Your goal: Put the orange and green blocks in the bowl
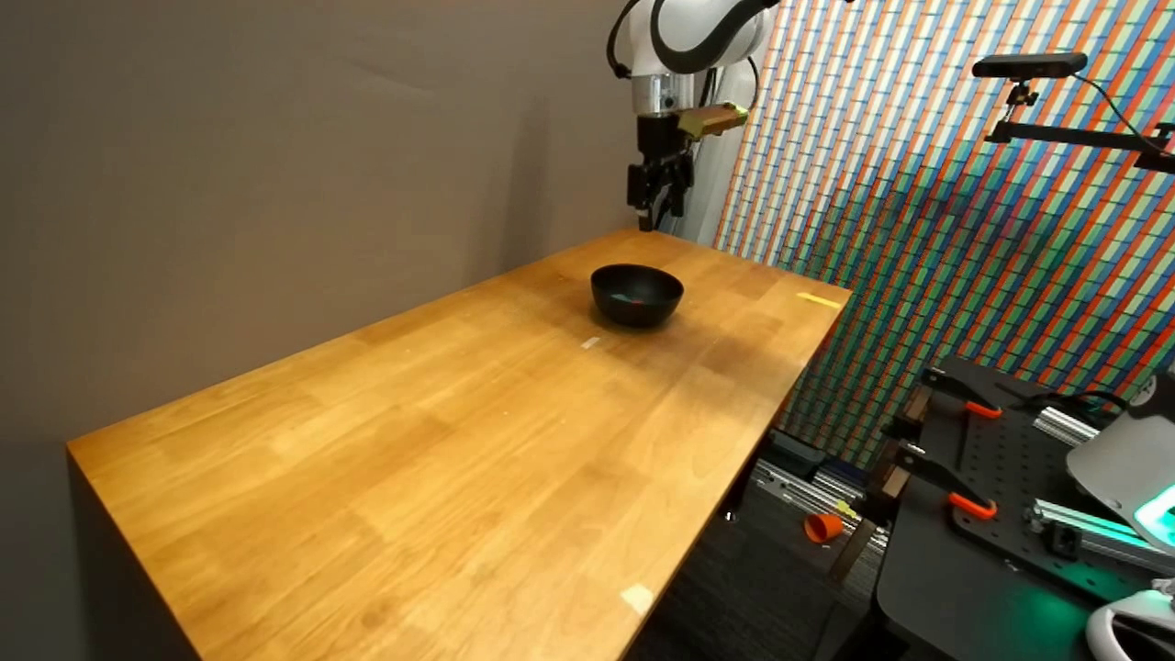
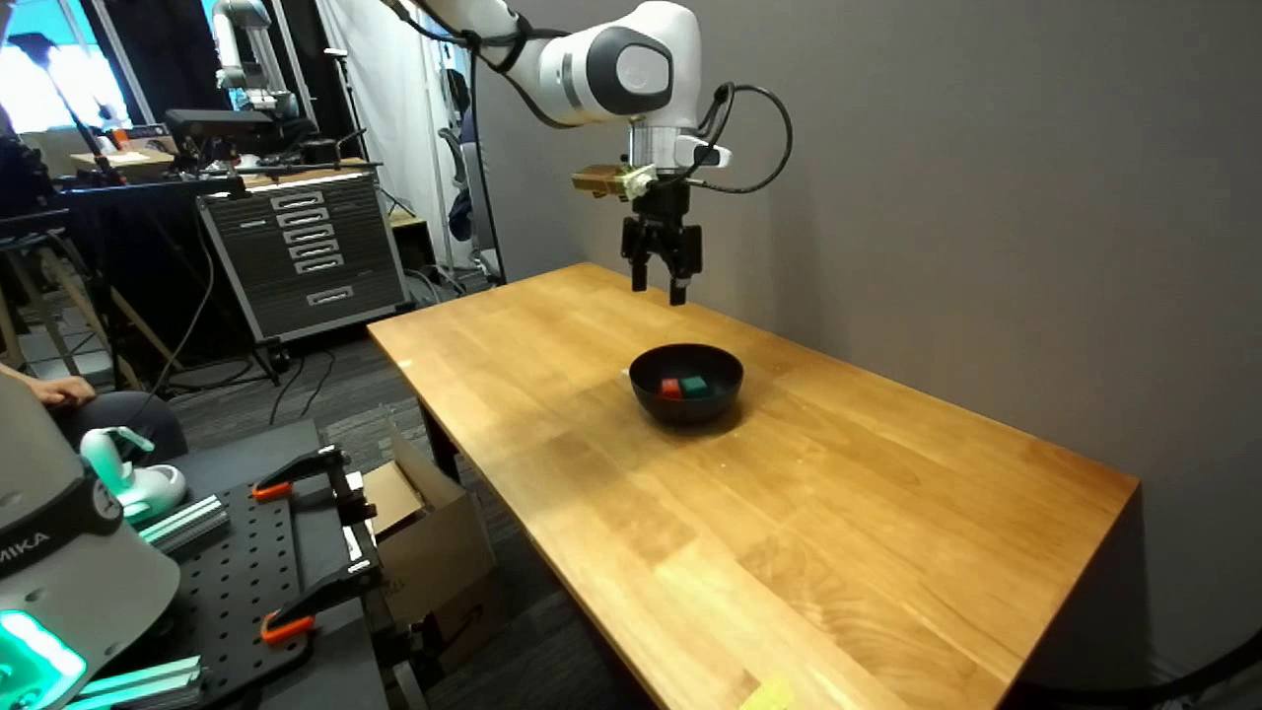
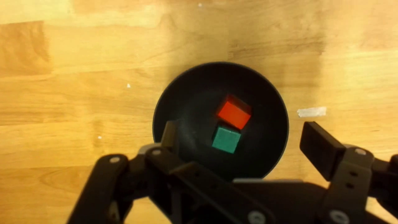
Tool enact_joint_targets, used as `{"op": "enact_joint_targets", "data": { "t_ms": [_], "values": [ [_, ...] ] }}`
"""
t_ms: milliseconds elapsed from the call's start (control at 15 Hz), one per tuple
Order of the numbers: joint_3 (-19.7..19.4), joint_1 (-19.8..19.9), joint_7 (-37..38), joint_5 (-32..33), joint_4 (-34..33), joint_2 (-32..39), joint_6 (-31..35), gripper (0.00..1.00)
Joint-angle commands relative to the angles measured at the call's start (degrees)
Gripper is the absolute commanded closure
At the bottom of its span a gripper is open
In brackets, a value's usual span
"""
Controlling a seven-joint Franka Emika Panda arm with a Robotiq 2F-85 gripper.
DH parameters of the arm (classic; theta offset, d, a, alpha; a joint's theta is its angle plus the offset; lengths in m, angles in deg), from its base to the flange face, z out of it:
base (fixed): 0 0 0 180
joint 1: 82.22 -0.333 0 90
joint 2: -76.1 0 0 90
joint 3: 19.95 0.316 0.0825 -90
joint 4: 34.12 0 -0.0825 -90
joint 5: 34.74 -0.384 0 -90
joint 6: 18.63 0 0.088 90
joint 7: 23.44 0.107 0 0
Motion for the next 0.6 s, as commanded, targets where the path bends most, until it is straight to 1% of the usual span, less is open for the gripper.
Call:
{"op": "enact_joint_targets", "data": {
  "t_ms": [0,267,333,467,533],
  "values": [
    [1.1,4.5,-6.0,-4.8,14.0,-11.7,0.0,0.00],
    [-0.1,9.0,-13.3,-9.2,26.1,-20.3,-1.2,0.00],
    [-0.1,6.9,-9.4,-6.7,18.2,-13.8,-1.4,0.00],
    [-0.6,8.5,-11.7,-7.6,23.0,-17.1,-1.4,0.00],
    [-0.7,8.7,-12.1,-7.7,24.1,-18.0,-1.5,0.00]
  ]
}}
